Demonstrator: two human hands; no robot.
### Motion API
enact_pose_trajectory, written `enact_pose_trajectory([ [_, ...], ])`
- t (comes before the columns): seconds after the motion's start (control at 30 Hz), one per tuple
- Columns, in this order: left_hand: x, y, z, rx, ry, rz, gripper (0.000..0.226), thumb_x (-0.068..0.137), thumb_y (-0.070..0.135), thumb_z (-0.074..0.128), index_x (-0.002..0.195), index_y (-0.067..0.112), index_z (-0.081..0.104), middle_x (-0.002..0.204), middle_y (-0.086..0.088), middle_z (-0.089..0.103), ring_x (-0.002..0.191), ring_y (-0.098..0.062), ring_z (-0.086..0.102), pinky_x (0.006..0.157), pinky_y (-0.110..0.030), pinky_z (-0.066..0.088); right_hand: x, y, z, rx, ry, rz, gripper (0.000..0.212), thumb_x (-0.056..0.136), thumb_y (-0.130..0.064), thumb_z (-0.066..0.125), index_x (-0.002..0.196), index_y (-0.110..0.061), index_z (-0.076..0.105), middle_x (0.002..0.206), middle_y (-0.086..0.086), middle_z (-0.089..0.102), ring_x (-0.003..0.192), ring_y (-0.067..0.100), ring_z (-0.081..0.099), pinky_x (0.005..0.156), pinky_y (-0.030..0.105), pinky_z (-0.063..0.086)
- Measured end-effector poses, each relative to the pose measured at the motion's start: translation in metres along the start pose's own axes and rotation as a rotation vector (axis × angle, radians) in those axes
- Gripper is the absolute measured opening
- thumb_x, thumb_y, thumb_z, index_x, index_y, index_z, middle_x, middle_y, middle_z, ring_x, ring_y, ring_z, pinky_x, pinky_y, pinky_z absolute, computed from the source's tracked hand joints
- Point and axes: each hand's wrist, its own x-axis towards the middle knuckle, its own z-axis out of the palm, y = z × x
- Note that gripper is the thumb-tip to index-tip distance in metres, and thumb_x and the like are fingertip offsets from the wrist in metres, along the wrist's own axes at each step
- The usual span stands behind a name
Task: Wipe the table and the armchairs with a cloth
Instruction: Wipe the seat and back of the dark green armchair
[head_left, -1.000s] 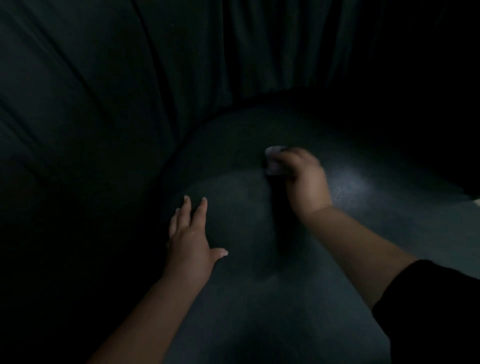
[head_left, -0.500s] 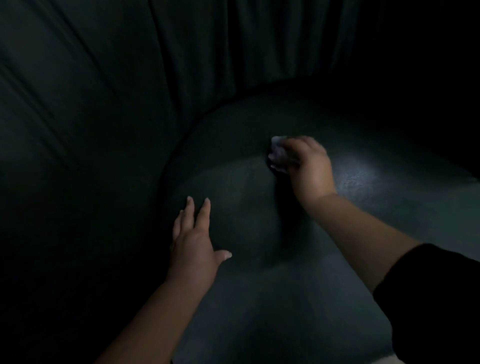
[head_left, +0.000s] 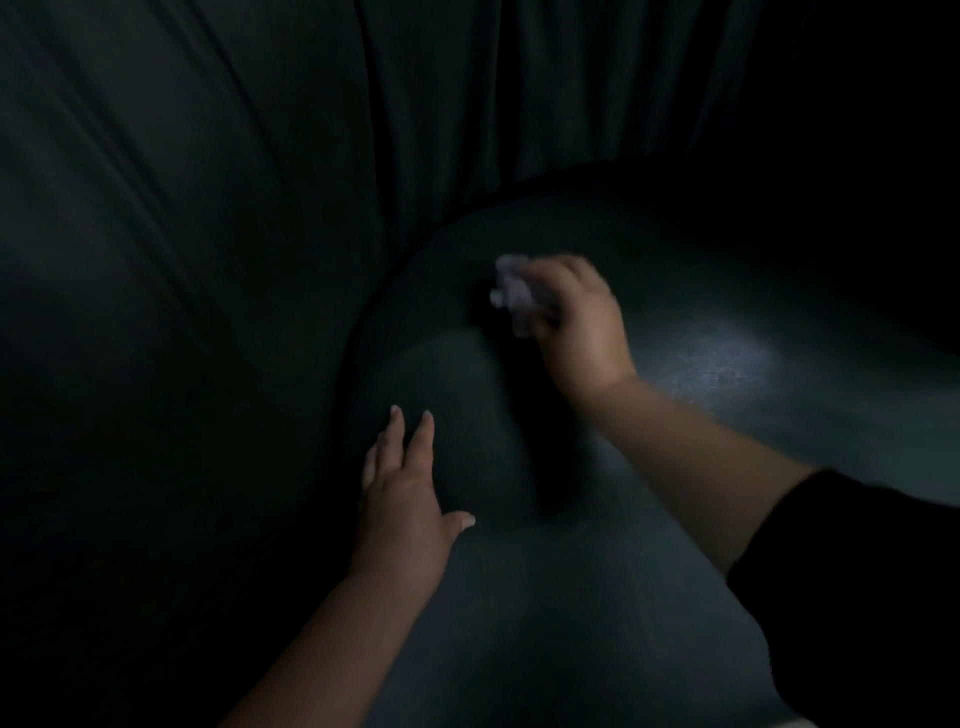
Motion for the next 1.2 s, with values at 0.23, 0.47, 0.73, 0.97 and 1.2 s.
enact_pose_trajectory([
  [0.23, 0.001, -0.001, 0.003, -0.025, 0.043, 0.007, 0.104, 0.074, 0.026, 0.079, 0.151, 0.030, 0.009, 0.159, 0.007, -0.009, 0.144, -0.019, 0.003, 0.117, -0.029, 0.010, 0.003, -0.015, 0.037, 0.043, -0.288, 0.001, 0.025, 0.082, 0.003, 0.065, 0.106, -0.001, 0.069, 0.108, 0.017, 0.066, 0.100, 0.024, 0.062, 0.090, 0.018, 0.045],
  [0.47, -0.003, 0.001, -0.002, -0.055, 0.048, -0.044, 0.103, 0.075, 0.026, 0.078, 0.151, 0.019, 0.010, 0.159, 0.004, -0.006, 0.145, -0.020, 0.004, 0.115, -0.025, 0.008, -0.080, -0.027, 0.013, 0.068, -0.559, -0.097, 0.033, 0.077, 0.000, 0.070, 0.108, -0.010, 0.070, 0.120, 0.010, 0.063, 0.114, 0.023, 0.057, 0.098, 0.032, 0.044],
  [0.73, -0.009, -0.004, 0.001, -0.031, -0.021, -0.019, 0.099, 0.076, 0.024, 0.078, 0.150, 0.034, 0.013, 0.159, 0.008, -0.007, 0.144, -0.019, 0.003, 0.116, -0.030, 0.013, -0.018, -0.012, 0.021, -0.051, -0.179, 0.117, 0.032, 0.082, 0.005, 0.062, 0.110, -0.008, 0.069, 0.120, 0.011, 0.059, 0.109, 0.019, 0.054, 0.092, 0.011, 0.038],
  [0.97, -0.007, -0.006, 0.001, -0.011, 0.018, 0.013, 0.073, 0.090, 0.007, 0.056, 0.150, 0.025, 0.018, 0.160, 0.001, -0.002, 0.143, -0.022, 0.009, 0.113, -0.024, 0.011, -0.123, -0.027, 0.012, -0.113, -0.366, -0.103, 0.026, 0.082, -0.013, 0.071, 0.108, -0.012, 0.070, 0.120, 0.007, 0.063, 0.107, 0.026, 0.058, 0.093, 0.034, 0.045],
  [1.2, -0.008, -0.004, 0.001, -0.060, -0.017, -0.016, 0.068, 0.094, 0.003, 0.044, 0.151, 0.027, 0.016, 0.159, 0.003, -0.004, 0.144, -0.021, 0.004, 0.114, -0.027, 0.010, -0.088, 0.020, -0.048, -0.265, -0.054, 0.226, 0.027, 0.077, 0.005, 0.064, 0.101, -0.007, 0.071, 0.115, 0.010, 0.063, 0.106, 0.032, 0.056, 0.095, 0.030, 0.042],
])
